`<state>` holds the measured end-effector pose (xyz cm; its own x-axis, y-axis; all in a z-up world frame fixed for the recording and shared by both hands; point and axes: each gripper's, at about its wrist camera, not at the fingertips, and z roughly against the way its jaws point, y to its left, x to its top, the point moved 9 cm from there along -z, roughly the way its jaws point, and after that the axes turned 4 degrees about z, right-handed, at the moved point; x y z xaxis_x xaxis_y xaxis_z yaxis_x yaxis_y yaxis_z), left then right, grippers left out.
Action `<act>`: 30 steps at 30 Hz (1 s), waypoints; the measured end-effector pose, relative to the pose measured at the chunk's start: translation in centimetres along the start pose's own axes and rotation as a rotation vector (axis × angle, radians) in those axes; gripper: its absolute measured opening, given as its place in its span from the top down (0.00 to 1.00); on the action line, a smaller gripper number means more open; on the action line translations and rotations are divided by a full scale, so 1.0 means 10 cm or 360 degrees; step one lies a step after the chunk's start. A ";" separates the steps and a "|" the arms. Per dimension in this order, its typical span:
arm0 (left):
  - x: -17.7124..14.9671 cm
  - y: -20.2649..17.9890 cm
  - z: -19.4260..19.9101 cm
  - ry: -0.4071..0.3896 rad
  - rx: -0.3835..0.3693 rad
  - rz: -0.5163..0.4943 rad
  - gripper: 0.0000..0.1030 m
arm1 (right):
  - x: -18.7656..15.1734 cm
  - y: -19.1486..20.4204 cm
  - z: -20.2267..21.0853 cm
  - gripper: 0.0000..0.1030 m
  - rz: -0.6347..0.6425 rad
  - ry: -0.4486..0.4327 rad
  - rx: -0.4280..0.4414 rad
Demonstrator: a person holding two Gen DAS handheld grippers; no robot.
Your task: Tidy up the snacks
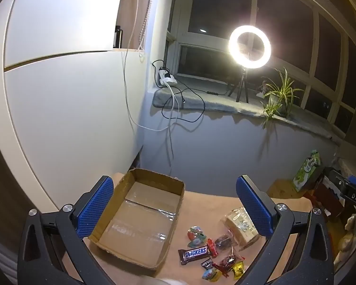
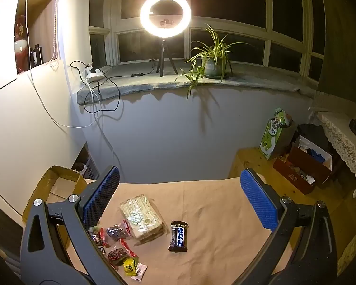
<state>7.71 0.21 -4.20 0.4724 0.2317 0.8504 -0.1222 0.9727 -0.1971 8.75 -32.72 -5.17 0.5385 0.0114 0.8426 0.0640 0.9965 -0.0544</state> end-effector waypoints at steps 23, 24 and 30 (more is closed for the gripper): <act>0.02 -0.03 0.03 -0.0038 -0.0023 0.0002 0.01 | 0.04 0.00 0.05 0.00 0.0001 -0.0010 -0.0005; 0.01 -0.03 0.03 -0.0038 -0.0024 0.0002 0.01 | 0.04 0.00 0.05 0.00 0.0001 -0.0011 -0.0005; 0.01 -0.03 0.04 -0.0039 -0.0020 0.0003 0.01 | 0.04 0.00 0.06 0.00 0.0002 -0.0014 -0.0003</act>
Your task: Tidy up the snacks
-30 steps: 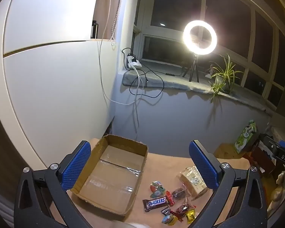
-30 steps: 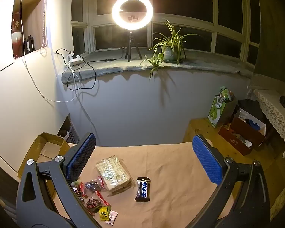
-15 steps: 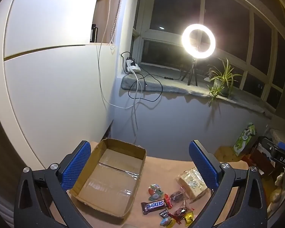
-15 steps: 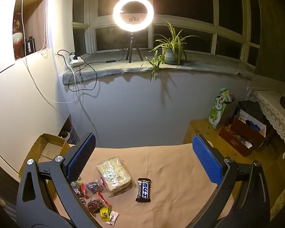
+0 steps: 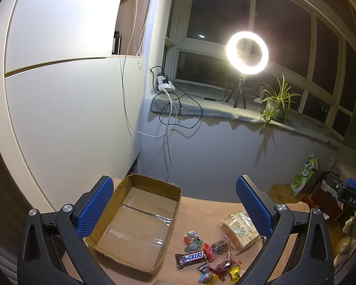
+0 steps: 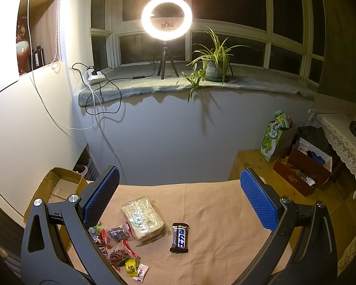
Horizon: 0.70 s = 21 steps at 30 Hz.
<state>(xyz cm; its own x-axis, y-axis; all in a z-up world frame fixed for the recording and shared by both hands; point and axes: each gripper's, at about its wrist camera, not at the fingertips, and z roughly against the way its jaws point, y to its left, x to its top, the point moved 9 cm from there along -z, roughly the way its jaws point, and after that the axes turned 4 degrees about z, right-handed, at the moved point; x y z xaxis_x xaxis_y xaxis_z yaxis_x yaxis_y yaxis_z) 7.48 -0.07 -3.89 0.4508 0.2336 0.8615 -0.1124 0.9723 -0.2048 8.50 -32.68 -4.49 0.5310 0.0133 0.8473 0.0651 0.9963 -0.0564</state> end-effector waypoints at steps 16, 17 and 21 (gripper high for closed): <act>0.02 -0.01 -0.01 -0.0001 -0.0008 -0.0002 0.01 | 0.01 0.00 -0.01 0.00 0.0001 -0.0002 0.0000; 0.02 -0.01 -0.01 -0.0002 -0.0008 -0.0002 0.01 | 0.01 0.00 -0.01 0.00 0.0001 -0.0001 0.0001; 0.01 -0.01 -0.01 -0.0002 -0.0009 -0.0002 0.01 | 0.04 0.04 -0.02 0.00 0.0004 -0.0001 -0.0001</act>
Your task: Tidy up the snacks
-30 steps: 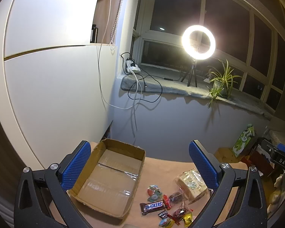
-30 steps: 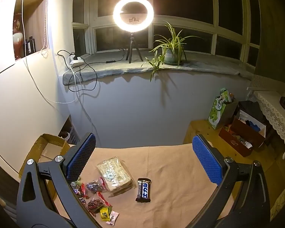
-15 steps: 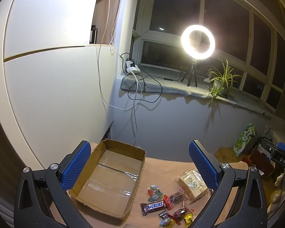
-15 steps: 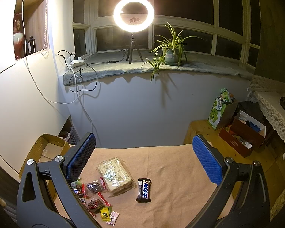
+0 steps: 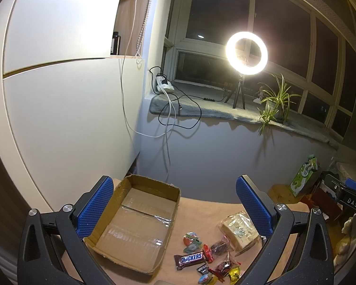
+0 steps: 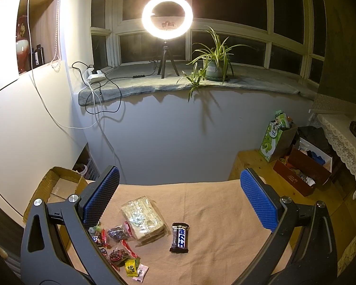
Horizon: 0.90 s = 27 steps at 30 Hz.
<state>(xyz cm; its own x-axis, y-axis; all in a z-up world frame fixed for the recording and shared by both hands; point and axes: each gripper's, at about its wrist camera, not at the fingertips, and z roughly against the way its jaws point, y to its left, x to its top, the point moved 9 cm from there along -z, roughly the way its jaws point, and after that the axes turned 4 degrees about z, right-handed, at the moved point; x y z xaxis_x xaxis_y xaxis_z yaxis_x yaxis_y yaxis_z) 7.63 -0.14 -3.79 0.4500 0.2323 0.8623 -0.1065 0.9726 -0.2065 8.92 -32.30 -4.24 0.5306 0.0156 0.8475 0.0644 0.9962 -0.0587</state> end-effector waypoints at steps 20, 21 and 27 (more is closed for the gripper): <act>0.00 -0.05 -0.01 0.0010 -0.0008 -0.0012 0.01 | 0.01 -0.01 0.04 0.00 0.0000 0.0005 -0.0004; 0.00 -0.05 -0.01 0.0009 -0.0008 -0.0013 0.01 | -0.03 -0.02 0.00 0.00 0.0000 0.0003 -0.0003; 0.00 -0.06 -0.02 0.0015 -0.0011 -0.0017 0.01 | -0.03 -0.02 0.00 0.00 0.0001 0.0005 -0.0004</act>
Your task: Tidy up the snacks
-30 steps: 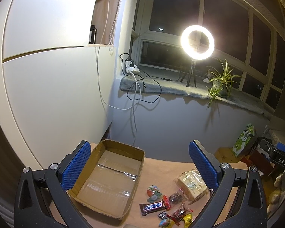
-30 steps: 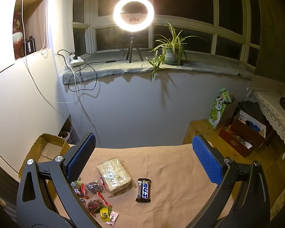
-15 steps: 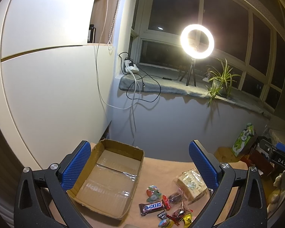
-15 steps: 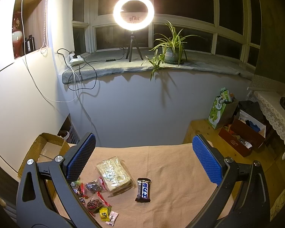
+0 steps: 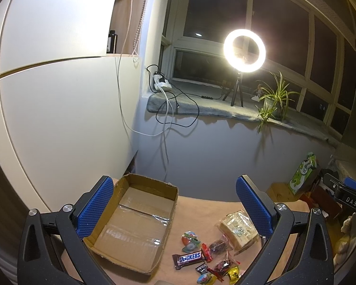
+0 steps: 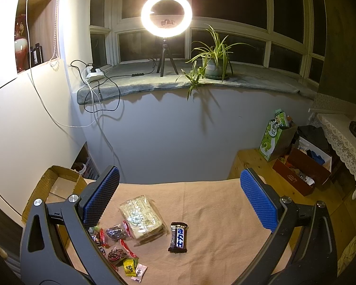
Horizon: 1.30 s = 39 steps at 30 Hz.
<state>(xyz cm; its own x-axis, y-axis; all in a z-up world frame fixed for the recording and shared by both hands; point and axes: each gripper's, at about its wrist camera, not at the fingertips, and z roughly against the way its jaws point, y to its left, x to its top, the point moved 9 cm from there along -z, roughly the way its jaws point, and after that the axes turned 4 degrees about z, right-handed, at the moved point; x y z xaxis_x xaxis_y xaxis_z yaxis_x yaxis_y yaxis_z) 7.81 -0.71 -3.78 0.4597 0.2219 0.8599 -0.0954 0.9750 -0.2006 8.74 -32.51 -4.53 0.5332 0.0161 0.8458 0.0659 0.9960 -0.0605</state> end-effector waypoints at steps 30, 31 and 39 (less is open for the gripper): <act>-0.85 0.03 -0.46 0.0469 -0.0076 -0.0071 0.22 | -1.19 -0.21 -0.61 0.00 0.0165 0.0415 0.0068; -0.89 0.01 -0.48 0.0496 -0.0092 -0.0075 0.25 | -1.26 -0.22 -0.66 0.00 0.0171 0.0458 0.0069; -1.46 -0.39 -0.71 0.0812 -0.0281 -0.0206 0.37 | -1.70 -0.27 -0.94 0.10 0.0147 0.0705 0.0117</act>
<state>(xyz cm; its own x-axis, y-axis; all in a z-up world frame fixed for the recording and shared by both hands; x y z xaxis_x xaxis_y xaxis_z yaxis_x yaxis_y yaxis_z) 7.73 -7.85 -18.92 0.8313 0.0248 0.5553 0.1195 0.9677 -0.2221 7.44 -36.34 -23.73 0.8442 0.0818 0.5297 -0.0503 0.9960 -0.0736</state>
